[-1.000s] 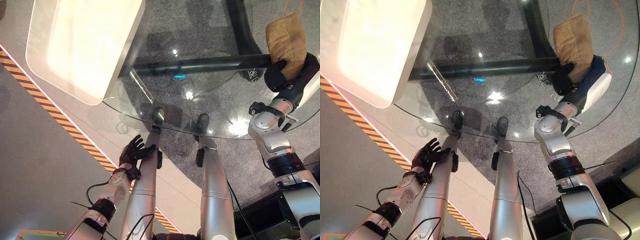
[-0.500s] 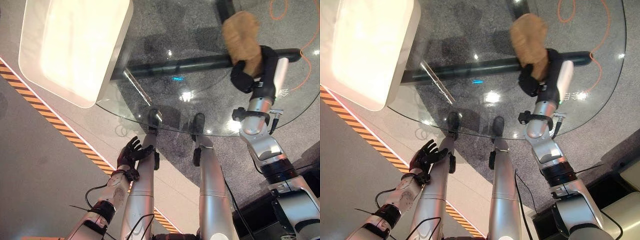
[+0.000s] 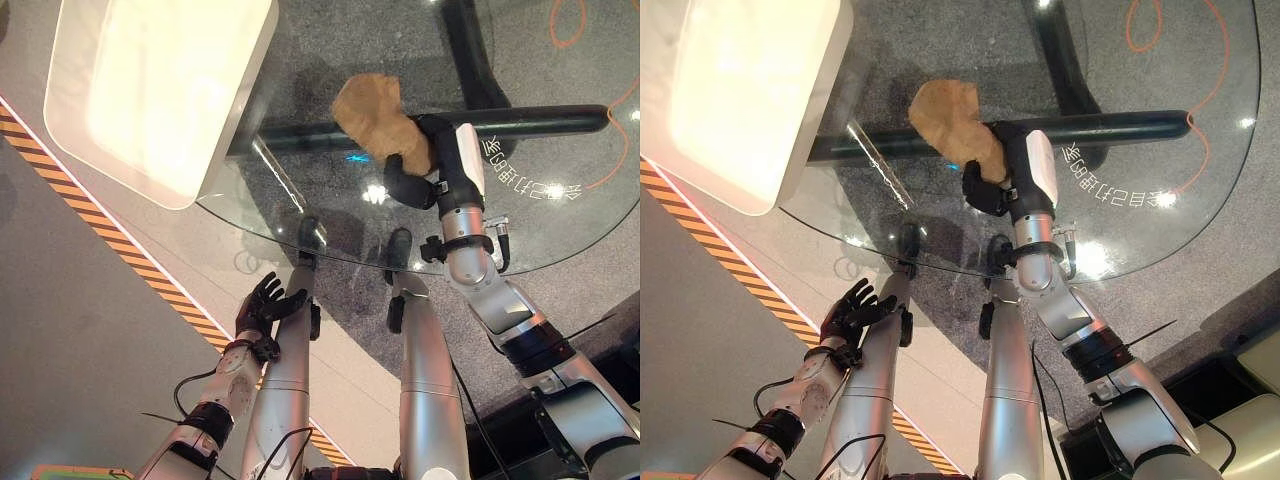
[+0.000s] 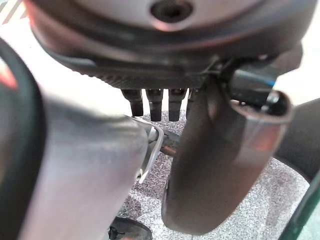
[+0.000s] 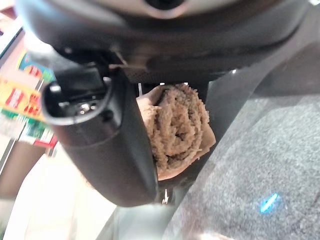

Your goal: Wipe the table with a cloth and put it in the basket.

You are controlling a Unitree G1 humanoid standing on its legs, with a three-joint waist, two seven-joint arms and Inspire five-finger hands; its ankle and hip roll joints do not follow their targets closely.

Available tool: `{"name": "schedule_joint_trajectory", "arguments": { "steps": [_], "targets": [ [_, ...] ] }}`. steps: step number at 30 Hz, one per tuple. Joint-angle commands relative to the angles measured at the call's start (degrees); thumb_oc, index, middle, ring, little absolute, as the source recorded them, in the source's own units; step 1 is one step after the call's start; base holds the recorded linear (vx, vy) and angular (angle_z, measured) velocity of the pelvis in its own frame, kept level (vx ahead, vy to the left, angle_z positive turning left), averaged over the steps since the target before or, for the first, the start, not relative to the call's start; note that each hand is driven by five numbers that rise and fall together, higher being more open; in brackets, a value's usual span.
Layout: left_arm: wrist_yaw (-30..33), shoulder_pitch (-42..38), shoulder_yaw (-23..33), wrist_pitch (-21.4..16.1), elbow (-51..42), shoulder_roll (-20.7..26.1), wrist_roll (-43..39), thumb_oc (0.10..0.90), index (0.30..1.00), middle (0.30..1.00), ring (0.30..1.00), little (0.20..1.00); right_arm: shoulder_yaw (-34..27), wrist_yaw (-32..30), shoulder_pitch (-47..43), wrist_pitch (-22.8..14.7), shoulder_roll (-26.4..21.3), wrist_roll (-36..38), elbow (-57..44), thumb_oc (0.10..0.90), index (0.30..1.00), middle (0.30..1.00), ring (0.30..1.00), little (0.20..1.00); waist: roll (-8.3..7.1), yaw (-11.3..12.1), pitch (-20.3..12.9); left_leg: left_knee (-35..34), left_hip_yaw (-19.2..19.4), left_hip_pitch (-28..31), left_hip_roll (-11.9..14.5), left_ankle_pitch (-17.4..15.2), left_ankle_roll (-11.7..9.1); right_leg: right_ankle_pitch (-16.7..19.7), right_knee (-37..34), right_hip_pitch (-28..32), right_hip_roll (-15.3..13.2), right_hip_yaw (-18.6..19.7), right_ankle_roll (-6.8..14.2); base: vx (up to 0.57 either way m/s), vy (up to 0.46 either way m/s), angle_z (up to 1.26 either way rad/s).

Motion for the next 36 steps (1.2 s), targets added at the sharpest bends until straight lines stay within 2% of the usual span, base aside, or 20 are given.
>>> {"name": "schedule_joint_trajectory", "arguments": {
  "steps": [1, 3, 9, 13, 18, 22, 30, 33, 36],
  "targets": [
    [-0.79, 5.24, -2.2, -1.2, -0.81, -2.06, 1.23, 0.8, 0.9, 0.9, 0.9, 0.9, 5.04, 5.12, 1.63, -3.05, -0.56, -3.03, -6.08, 0.1, 0.3, 0.3, 0.3, 0.2, 2.09, 1.14, -0.99, 7.67, 6.22, -1.38, -3.66, -7.24, 3.74, 8.73, -10.88, 1.34, 0.9, -5.31, 1.6, 0.0, 0.0, 0.0],
    [-0.9, 4.98, -2.39, -1.33, -0.9, -2.15, 1.21, 0.8, 0.9, 0.9, 0.9, 0.9, 6.96, 7.86, 0.45, -2.3, -0.41, -3.43, -6.73, 0.1, 0.3, 0.3, 0.3, 0.2, 2.23, 1.45, -0.99, 7.58, 6.11, -1.3, -3.77, -7.14, 3.72, 8.63, -10.79, 1.37, 0.79, -5.47, 1.55, 0.0, 0.0, 0.0],
    [-0.87, 4.3, -2.92, -2.25, -1.36, -2.0, 0.72, 0.8, 0.9, 0.9, 0.9, 0.9, 9.87, 7.33, -1.1, -2.27, -0.31, -1.64, -7.24, 0.1, 0.3, 0.3, 0.3, 0.2, 2.31, 1.86, -0.99, 7.44, 5.9, -0.85, -3.92, -6.96, 3.9, 8.54, -10.65, 1.71, 0.78, -5.68, 1.43, 0.0, -0.009, 0.04],
    [-0.87, 3.17, -2.68, -2.8, -2.08, -1.66, -0.01, 0.8, 0.9, 0.9, 0.9, 0.9, 11.61, 9.05, -2.74, -2.9, 1.7, -2.18, -6.73, 0.1, 0.3, 0.3, 0.3, 0.2, 1.56, 2.01, -0.99, 7.13, 5.87, -0.13, -3.75, -6.8, 3.78, 8.35, -11.04, 2.7, 1.15, -6.45, 1.26, -0.03, -0.051, 0.07],
    [-0.85, 2.64, -2.27, -2.08, -1.98, -1.65, 0.33, 0.8, 0.9, 0.9, 0.9, 0.9, 12.77, 9.83, -3.45, -1.99, 1.49, -1.75, -7.25, 0.1, 0.3, 0.3, 0.3, 0.2, 0.97, 2.27, -0.99, 5.97, 5.48, 1.64, -3.8, -6.16, 3.64, 8.39, -11.95, 4.74, 1.58, -6.76, 1.24, -0.02, -0.031, 0.04],
    [-1.76, 2.65, -2.15, -2.59, -1.36, -1.54, -1.73, 0.8, 0.9, 0.9, 0.9, 0.9, 11.88, 5.86, -2.85, 0.03, 0.63, -0.94, -7.2, 0.1, 0.3, 0.3, 0.3, 0.2, 0.7, 2.26, -0.99, 5.51, 5.21, 3.24, -3.76, -6.1, 3.73, 8.19, -12.01, 6.27, 1.71, -7.03, 1.21, 0.0, 0.0, 0.0],
    [-3.4, 3.45, -1.41, -5.6, -1.58, -1.09, -3.58, 0.8, 0.9, 0.9, 0.9, 0.9, 7.3, 0.33, 1.1, 0.75, 0.27, -0.56, -8.84, 0.1, 0.3, 0.3, 0.3, 0.2, -0.1, 2.22, -0.99, 4.26, 4.48, 6.87, -3.76, -6.16, 3.57, 7.7, -12.67, 10.2, 1.6, -8.06, 1.21, -0.03, -0.043, 0.01],
    [-5.32, 4.51, -0.15, -7.23, -2.77, -0.34, -6.8, 0.8, 0.9, 0.9, 0.9, 0.9, 4.87, -0.06, 3.47, 0.75, -0.18, -0.24, -10.45, 0.1, 0.3, 0.3, 0.3, 0.2, -0.79, 2.19, -0.99, 3.86, 4.29, 8.73, -3.68, -6.41, 3.6, 7.45, -12.82, 12.15, 1.76, -8.32, 1.3, -0.03, -0.084, 0.04],
    [-8.91, 5.92, 1.67, -10.95, -4.73, 0.23, -10.37, 0.8, 0.9, 0.9, 0.9, 0.9, 2.69, 0.42, 5.7, 0.79, -1.12, -0.04, -12.52, 0.1, 0.3, 0.3, 0.3, 0.2, -1.36, 2.2, -0.99, 2.84, 4.12, 10.74, -3.39, -6.37, 3.68, 7.26, -13.54, 14.19, 1.8, -8.86, 1.28, -0.04, -0.076, 0.04]
  ]
}}
